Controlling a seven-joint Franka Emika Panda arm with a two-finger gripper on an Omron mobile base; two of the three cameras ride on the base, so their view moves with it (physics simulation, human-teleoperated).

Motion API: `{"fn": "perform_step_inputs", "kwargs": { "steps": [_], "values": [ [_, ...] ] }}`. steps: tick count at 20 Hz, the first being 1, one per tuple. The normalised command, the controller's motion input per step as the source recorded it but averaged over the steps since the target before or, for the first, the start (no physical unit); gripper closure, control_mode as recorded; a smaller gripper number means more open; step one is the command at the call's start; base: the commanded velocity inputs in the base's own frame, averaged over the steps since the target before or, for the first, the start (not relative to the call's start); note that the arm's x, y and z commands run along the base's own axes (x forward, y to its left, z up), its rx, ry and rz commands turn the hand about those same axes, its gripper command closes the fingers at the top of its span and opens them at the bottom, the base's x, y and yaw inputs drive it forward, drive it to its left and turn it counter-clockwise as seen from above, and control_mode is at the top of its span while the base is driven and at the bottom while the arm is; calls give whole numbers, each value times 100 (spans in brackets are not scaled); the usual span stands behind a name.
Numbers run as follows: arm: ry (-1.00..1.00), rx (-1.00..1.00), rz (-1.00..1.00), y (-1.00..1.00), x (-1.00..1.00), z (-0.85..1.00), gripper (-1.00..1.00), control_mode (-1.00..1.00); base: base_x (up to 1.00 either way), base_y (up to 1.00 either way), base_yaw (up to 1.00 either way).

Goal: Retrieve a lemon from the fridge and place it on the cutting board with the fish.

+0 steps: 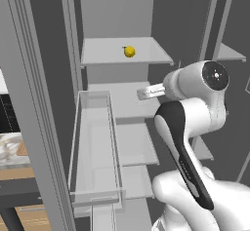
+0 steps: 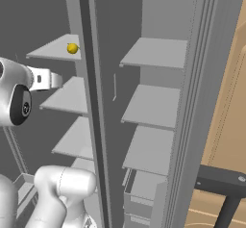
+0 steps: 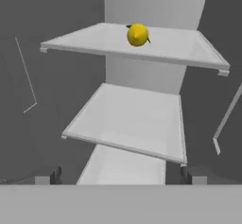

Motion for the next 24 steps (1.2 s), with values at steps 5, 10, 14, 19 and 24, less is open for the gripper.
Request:
{"fn": "perform_step_inputs", "kwargs": {
  "steps": [5,10,14,19,24],
  "values": [
    [-9,0,0,3,-3,80,-100,-100,0,0,0],
    [-6,-2,-2,0,0,46,-100,-100,0,0,0],
    [-8,0,-12,0,0,14,-100,-100,0,0,0],
    [1,0,-7,-2,11,5,-100,-100,0,0,0],
    [2,1,0,-2,49,0,-100,-100,0,0,0]
  ]
}}
